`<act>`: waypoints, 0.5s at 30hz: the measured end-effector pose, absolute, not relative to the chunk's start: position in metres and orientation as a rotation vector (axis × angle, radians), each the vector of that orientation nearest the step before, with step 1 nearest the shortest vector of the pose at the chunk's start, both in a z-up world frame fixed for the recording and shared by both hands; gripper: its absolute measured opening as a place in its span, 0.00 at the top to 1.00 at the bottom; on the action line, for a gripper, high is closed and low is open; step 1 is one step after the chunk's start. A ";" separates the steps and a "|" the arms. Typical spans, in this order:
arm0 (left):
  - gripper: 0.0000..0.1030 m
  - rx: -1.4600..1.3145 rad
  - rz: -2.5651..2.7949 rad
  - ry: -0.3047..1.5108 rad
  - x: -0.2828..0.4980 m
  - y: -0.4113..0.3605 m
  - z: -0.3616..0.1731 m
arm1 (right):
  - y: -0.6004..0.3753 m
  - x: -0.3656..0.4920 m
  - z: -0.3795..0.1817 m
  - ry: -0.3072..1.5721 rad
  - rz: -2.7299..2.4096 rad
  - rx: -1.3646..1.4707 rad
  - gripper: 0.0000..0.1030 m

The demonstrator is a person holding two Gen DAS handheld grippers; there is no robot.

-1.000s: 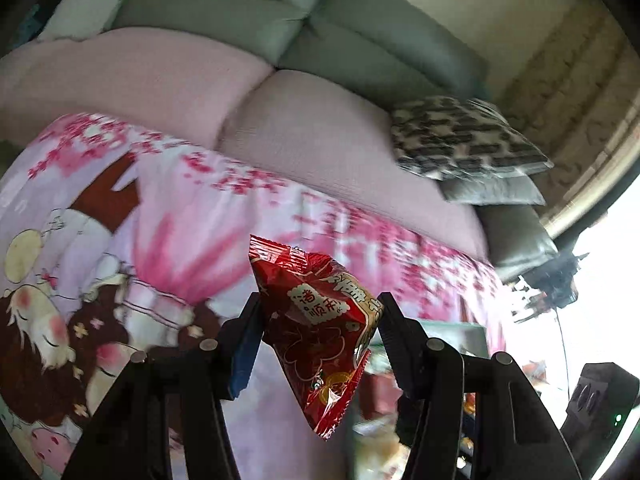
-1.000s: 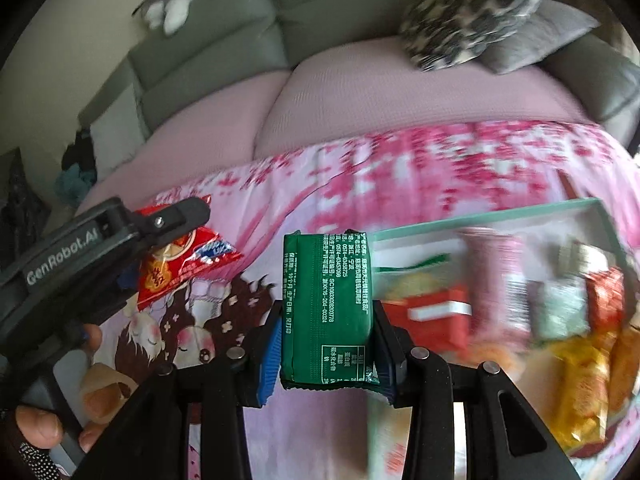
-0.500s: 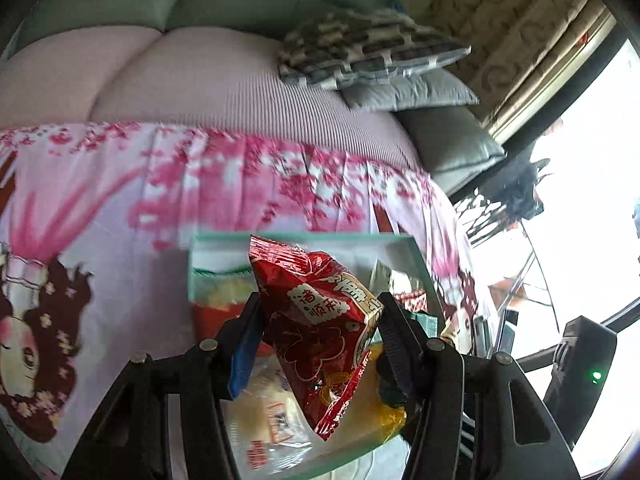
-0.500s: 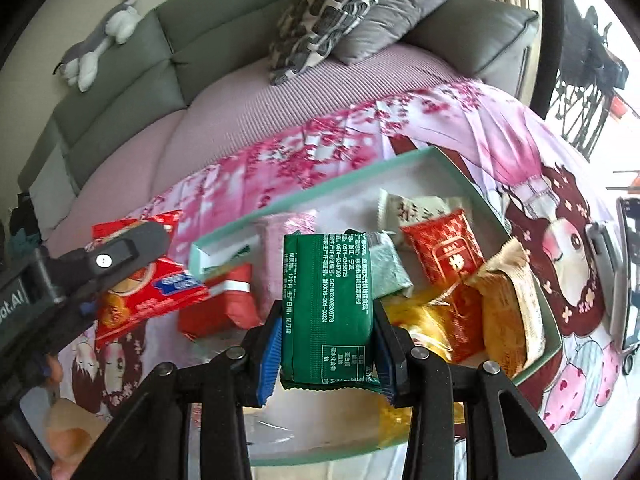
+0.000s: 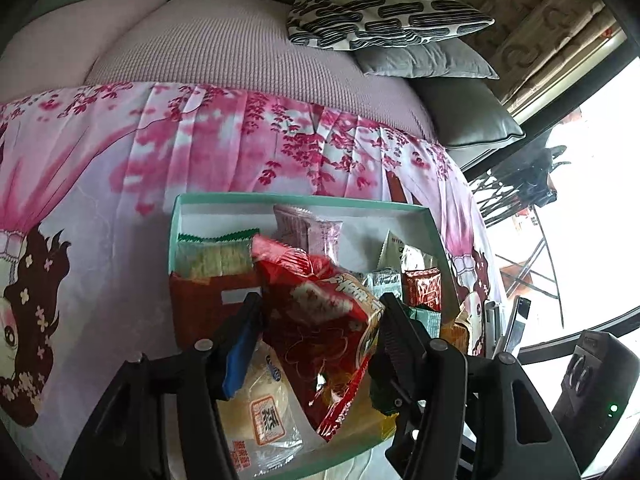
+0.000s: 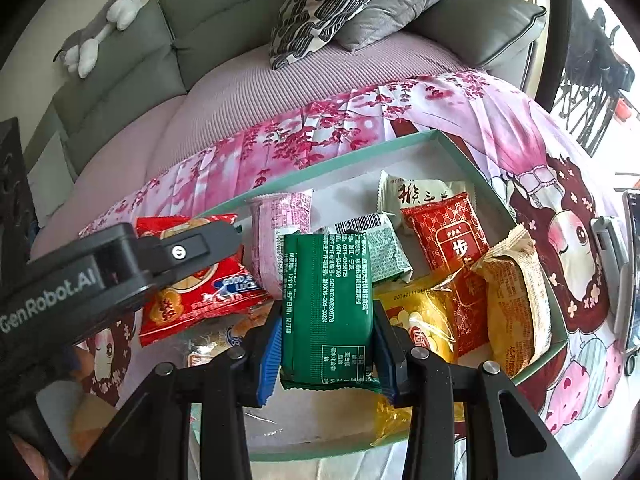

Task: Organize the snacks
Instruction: 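Open both tools in the tray, releasing the red packet and green box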

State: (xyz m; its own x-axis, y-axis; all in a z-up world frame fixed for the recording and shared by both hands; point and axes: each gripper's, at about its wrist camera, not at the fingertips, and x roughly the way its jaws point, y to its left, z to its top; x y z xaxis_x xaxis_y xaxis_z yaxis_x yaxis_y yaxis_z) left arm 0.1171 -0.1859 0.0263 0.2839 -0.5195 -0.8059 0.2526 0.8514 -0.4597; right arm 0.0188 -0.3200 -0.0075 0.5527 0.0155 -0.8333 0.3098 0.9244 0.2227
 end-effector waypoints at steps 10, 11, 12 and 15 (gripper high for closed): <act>0.30 -0.266 -0.496 1.174 0.099 -0.167 0.040 | -0.315 0.011 -0.004 0.989 -0.191 0.350 0.58; 0.30 -0.262 -0.489 1.166 0.097 -0.164 0.042 | -0.314 0.009 -0.002 0.987 -0.189 0.349 0.57; 0.30 -0.252 -0.476 1.155 0.094 -0.160 0.044 | -0.314 0.007 -0.001 0.986 -0.186 0.348 0.56; 0.24 -0.192 -0.398 1.115 0.084 -0.143 0.046 | -0.309 0.000 0.001 0.984 -0.180 0.335 0.51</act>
